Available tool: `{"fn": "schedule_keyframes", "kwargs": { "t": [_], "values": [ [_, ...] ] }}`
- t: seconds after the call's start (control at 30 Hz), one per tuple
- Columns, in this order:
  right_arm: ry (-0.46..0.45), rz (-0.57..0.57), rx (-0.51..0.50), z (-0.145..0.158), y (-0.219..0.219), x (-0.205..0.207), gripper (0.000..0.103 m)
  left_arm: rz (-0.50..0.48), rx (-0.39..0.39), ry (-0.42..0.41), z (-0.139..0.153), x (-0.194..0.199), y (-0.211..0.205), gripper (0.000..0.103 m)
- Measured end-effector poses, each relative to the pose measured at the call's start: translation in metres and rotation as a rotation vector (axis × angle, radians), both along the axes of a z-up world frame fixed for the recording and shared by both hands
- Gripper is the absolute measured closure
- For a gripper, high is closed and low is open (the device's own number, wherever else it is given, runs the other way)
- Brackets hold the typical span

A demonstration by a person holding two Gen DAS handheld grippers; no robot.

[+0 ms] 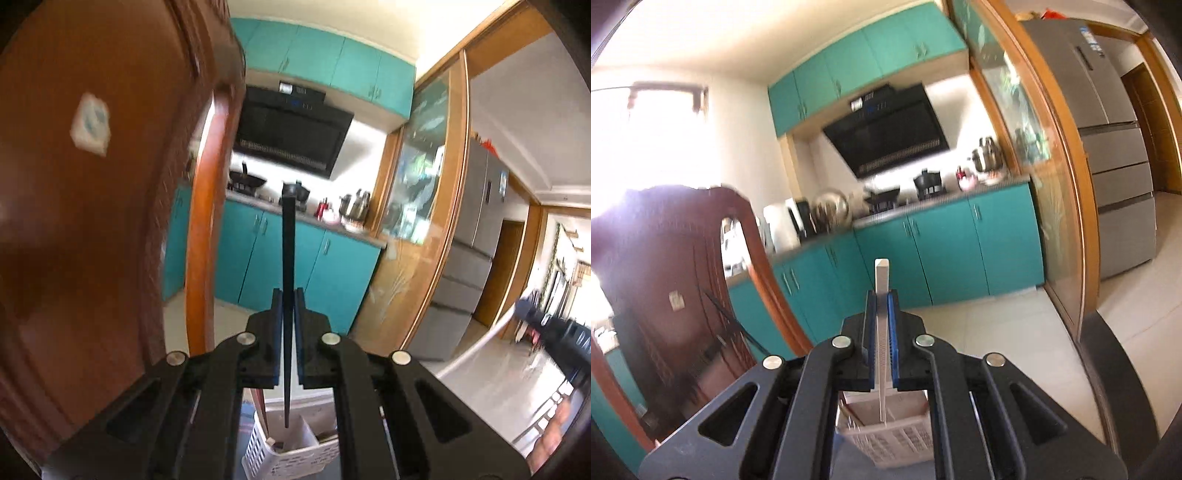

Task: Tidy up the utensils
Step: 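Lift both held chopsticks upright and carry them over the basket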

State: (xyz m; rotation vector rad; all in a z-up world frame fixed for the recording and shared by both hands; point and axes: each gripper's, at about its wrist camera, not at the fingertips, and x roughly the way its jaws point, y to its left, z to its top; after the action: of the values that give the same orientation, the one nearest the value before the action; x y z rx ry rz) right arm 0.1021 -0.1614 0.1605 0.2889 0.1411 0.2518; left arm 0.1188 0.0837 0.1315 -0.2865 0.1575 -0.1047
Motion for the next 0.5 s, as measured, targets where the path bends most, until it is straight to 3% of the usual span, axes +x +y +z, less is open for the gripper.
{"fn": "schedule_keyframes", "kwargs": {
  "t": [0.17, 0.3, 0.5],
  "values": [
    [-0.048, -0.076, -0.018, -0.012, 0.008, 0.012, 0.096, 0.014, 0.057, 0.046, -0.018, 0.018, -0.013, 0.096],
    [0.004, -0.083, -0.067, -0.033, 0.021, 0.032, 0.096, -0.011, 0.051, 0.102, -0.031, 0.038, -0.019, 0.096],
    [0.059, -0.084, -0.14, -0.059, 0.039, 0.05, 0.096, -0.005, 0.118, 0.118, -0.045, 0.044, -0.035, 0.096]
  ]
}}
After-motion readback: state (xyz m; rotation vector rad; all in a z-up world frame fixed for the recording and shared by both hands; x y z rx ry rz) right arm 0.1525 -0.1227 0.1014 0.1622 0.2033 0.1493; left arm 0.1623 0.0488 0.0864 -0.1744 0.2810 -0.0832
